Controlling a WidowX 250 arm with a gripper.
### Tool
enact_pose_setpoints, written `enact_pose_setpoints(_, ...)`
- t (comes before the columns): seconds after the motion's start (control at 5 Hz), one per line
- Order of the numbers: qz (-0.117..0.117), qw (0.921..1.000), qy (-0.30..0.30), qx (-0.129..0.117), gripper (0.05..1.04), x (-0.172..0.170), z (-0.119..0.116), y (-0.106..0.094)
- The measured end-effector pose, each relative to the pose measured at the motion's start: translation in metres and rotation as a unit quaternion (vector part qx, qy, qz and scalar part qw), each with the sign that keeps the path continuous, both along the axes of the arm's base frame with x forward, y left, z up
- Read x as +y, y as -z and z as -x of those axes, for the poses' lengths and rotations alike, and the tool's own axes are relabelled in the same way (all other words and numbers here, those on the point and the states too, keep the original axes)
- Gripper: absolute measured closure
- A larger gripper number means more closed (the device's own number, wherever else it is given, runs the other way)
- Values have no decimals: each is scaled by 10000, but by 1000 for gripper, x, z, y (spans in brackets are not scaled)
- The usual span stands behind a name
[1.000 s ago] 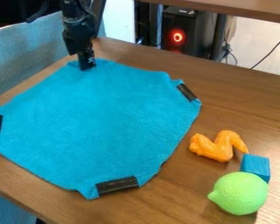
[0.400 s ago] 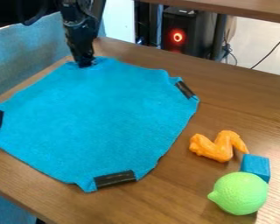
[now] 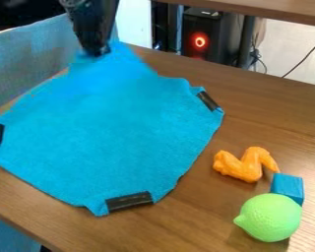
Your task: Blue carpet on the table
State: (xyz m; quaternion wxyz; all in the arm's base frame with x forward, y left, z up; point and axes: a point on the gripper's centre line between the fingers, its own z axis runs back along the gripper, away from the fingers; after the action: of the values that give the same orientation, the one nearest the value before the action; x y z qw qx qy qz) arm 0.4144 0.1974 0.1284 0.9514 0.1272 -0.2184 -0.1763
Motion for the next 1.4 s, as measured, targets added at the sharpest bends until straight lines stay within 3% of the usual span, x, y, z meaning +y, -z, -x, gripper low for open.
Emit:
enact_pose_setpoints(0.2, -166, 9992, 309, -201, 1033, -27, 14, -21)
enact_pose_setpoints(0.6, -923, 9885, 1197, 59, 1033, -106, 61, -4)
enact_pose_setpoints(0.8, -1068, 9811, 1610, 88, 1033, -146, 95, -2)
enact_pose_setpoints(1.2, -856, 9794, 1828, 17, 1033, -177, 139, -12)
enact_pose_setpoints(1.4, -816, 9819, 1690, 243, 1033, -190, 151, -2)
